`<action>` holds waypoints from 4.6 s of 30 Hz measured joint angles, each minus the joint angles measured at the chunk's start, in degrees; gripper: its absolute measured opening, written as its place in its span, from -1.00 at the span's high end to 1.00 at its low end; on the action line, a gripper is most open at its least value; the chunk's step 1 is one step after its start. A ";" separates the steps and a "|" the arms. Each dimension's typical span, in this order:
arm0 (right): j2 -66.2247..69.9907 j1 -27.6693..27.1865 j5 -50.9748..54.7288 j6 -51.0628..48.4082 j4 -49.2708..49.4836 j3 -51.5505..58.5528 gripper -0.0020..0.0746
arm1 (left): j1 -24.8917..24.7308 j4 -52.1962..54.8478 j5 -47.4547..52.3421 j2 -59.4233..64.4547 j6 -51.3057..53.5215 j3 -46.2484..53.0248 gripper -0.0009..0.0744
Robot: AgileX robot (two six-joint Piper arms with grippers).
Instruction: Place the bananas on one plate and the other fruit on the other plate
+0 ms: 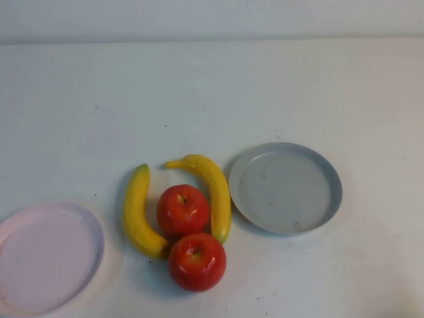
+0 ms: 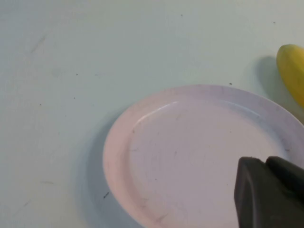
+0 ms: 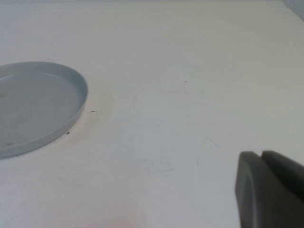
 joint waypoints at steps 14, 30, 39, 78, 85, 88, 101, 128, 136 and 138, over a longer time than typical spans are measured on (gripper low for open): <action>0.00 0.00 0.00 0.00 0.00 0.00 0.99 | 0.00 0.00 0.00 0.00 0.00 0.00 0.97; 0.00 0.00 0.00 0.00 0.00 0.00 0.99 | 0.00 0.00 -0.21 0.00 0.00 0.00 0.97; 0.00 0.00 0.00 0.00 0.00 0.00 0.99 | 0.00 -0.13 -0.21 0.00 0.00 0.00 0.97; 0.00 0.00 0.00 0.00 0.00 0.00 0.99 | 0.09 -30.21 26.94 23.82 3.79 -26.64 0.98; 0.00 0.00 0.00 0.00 0.00 0.00 0.99 | 0.09 -26.52 34.55 39.98 10.98 -37.28 0.98; 0.00 0.00 0.00 0.00 0.00 0.00 0.99 | 0.09 -27.66 36.92 46.37 14.99 -41.51 0.98; 0.00 0.00 0.00 0.00 0.00 0.00 0.99 | -23.29 -15.26 35.69 71.15 7.92 -58.41 0.98; 0.00 0.00 0.00 0.00 0.00 0.00 0.99 | -43.74 2.32 37.53 90.94 -3.58 -71.72 -0.27; 0.00 0.00 0.00 0.00 0.00 0.00 0.99 | -43.74 3.33 37.41 94.51 -3.58 -71.72 -0.34; 0.00 0.00 0.00 0.00 0.00 0.00 0.99 | -43.74 3.35 37.41 94.97 -3.21 -71.72 -0.34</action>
